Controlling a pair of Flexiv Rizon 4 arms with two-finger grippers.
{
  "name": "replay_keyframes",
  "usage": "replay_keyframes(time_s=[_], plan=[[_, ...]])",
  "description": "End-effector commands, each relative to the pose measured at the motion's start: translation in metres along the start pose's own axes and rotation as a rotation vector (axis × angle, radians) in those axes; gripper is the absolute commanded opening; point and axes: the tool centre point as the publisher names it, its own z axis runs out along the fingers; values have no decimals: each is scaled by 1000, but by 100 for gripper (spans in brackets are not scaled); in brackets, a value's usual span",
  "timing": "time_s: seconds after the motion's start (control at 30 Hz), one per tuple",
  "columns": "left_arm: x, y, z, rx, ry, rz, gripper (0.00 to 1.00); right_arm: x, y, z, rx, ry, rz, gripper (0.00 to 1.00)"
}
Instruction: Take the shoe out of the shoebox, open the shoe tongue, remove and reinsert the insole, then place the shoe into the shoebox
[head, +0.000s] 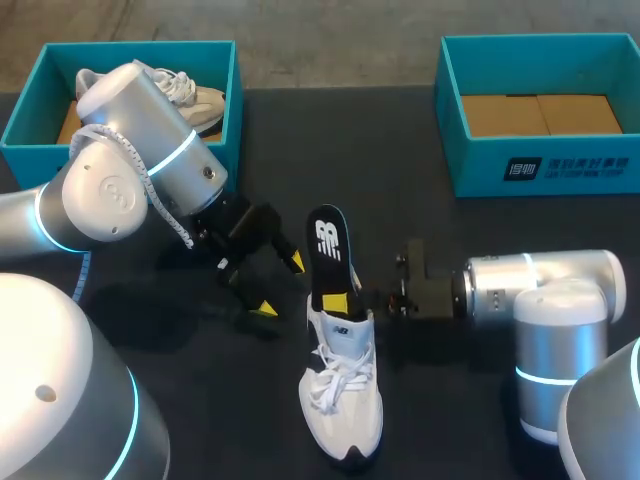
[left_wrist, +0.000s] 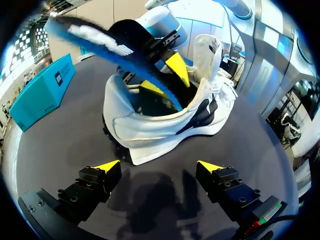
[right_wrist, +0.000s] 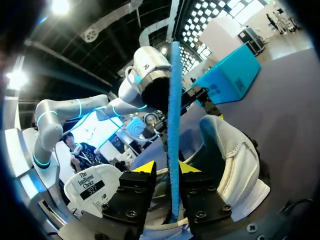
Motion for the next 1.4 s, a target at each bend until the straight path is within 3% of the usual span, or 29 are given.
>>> replay_keyframes(time_s=[0.03,0.53,0.77,0.9,1.13,1.4], plan=[[0,0,1,-4,-1,0,100,2,7,3,9,-2,-12,31],[0,0,1,-4,-1,0,100,3,29,9,-18,7,-84,29],[0,0,1,-4,-1,0,100,1,31,10,-36,10,-91,23],[0,0,1,-4,-1,0,100,-1,31,11,-45,9,-90,0],[0,0,1,-4,-1,0,100,-3,29,10,-29,8,-66,0],[0,0,1,-4,-1,0,100,-7,13,8,-21,1,-6,0]])
